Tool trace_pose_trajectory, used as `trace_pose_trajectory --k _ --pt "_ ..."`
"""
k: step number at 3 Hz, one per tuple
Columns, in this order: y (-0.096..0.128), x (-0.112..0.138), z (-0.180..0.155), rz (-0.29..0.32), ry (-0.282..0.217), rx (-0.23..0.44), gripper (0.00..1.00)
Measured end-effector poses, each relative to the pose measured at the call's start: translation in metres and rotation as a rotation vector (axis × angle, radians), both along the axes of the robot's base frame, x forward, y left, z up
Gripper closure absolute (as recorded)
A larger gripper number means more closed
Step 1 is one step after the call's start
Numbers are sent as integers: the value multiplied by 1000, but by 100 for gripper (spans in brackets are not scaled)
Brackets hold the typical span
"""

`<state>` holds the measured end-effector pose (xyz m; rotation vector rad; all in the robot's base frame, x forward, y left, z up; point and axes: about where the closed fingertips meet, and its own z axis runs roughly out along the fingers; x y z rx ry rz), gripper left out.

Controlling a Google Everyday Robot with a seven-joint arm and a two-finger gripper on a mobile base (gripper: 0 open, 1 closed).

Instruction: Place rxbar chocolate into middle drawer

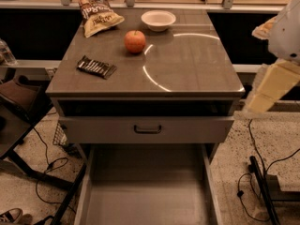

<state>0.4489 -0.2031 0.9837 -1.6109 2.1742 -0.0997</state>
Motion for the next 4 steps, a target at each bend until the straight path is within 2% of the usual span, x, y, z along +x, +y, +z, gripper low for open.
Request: trace_pose_trajectory --k 1,2,3,4 --pt "18 16 -13 -65 -56 193 0" --pt "48 46 -2 -67 -150 416 0" --pt "81 81 27 -39 -276 632 0" --pt "124 103 54 12 -416 836 0"
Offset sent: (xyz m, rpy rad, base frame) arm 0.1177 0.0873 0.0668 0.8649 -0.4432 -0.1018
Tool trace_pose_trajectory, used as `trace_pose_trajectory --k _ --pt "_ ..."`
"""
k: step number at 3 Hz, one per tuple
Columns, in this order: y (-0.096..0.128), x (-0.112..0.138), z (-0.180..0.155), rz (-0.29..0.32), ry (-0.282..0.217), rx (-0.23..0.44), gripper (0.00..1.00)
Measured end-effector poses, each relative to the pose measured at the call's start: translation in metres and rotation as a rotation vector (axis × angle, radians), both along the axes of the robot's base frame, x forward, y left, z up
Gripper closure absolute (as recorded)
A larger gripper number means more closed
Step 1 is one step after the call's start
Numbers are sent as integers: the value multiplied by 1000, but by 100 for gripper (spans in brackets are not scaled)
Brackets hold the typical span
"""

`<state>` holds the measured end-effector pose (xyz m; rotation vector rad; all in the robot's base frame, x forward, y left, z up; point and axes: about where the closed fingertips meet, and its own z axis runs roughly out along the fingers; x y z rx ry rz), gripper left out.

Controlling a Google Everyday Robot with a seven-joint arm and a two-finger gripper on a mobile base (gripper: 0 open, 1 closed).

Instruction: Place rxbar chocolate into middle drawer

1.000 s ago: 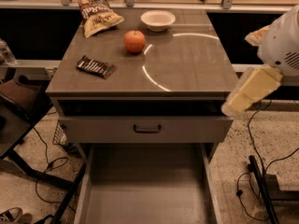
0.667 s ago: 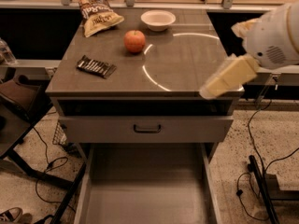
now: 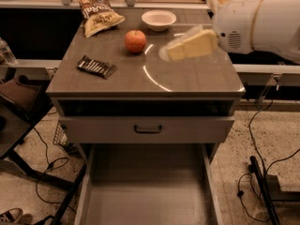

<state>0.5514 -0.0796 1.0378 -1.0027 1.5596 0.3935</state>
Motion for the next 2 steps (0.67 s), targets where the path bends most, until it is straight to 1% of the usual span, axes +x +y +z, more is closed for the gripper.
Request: trace_pose_trajectory --k 1,2 --pt "28 3 -1 -10 -83 88 0" --pt "53 -2 12 18 -134 91 0"
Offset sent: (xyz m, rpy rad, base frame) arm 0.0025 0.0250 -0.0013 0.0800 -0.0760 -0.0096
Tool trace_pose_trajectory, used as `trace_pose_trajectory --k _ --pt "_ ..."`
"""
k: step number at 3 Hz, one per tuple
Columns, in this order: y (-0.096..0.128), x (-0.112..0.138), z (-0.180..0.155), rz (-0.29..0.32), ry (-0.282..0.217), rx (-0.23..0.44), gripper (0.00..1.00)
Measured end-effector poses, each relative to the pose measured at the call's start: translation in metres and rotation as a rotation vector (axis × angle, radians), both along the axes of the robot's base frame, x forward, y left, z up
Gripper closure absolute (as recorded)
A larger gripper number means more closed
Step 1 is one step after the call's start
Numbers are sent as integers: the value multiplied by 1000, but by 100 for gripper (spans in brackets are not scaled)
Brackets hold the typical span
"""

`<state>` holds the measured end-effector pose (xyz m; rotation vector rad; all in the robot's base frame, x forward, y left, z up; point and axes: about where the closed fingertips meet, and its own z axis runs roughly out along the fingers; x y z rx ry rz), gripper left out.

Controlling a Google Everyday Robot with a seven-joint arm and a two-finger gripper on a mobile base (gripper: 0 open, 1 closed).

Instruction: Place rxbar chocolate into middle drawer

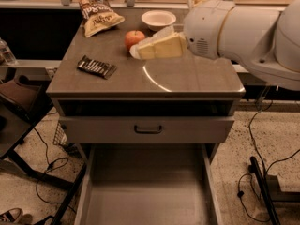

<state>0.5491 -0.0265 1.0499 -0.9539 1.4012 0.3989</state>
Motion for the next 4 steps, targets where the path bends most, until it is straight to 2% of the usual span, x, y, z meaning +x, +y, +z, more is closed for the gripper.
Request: trace_pose_trajectory --k 1,2,3,4 --pt "7 1 -3 -1 -4 -2 0" --pt "42 5 -26 17 -1 -34 0" --pt "73 17 -55 39 26 -65 0" --pt "118 40 -89 104 76 -93 0"
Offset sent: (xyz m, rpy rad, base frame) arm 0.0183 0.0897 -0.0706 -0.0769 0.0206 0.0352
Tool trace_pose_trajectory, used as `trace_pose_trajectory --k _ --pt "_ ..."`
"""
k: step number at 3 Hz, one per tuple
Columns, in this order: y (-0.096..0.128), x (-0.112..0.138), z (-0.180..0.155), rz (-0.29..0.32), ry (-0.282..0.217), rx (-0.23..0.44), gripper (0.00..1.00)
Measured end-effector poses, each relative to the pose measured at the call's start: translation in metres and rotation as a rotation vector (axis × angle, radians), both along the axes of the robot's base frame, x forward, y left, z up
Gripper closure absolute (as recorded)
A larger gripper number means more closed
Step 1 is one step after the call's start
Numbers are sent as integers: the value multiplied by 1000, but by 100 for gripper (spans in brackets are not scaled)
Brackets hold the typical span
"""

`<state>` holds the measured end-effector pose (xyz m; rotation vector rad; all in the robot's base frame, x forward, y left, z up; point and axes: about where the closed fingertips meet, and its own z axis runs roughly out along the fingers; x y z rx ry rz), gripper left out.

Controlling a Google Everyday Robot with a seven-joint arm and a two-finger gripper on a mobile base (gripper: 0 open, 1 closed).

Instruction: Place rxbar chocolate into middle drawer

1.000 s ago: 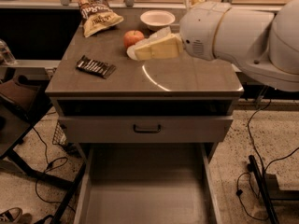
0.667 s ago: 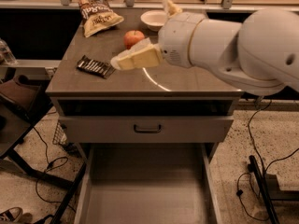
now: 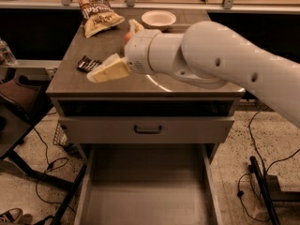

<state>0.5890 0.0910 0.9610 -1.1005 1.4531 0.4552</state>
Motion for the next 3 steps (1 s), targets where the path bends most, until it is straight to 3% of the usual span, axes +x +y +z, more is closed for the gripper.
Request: trace_pose_trajectory --k 2,3 --pt "48 42 -33 119 87 70 0" --pt "61 55 -41 166 93 93 0"
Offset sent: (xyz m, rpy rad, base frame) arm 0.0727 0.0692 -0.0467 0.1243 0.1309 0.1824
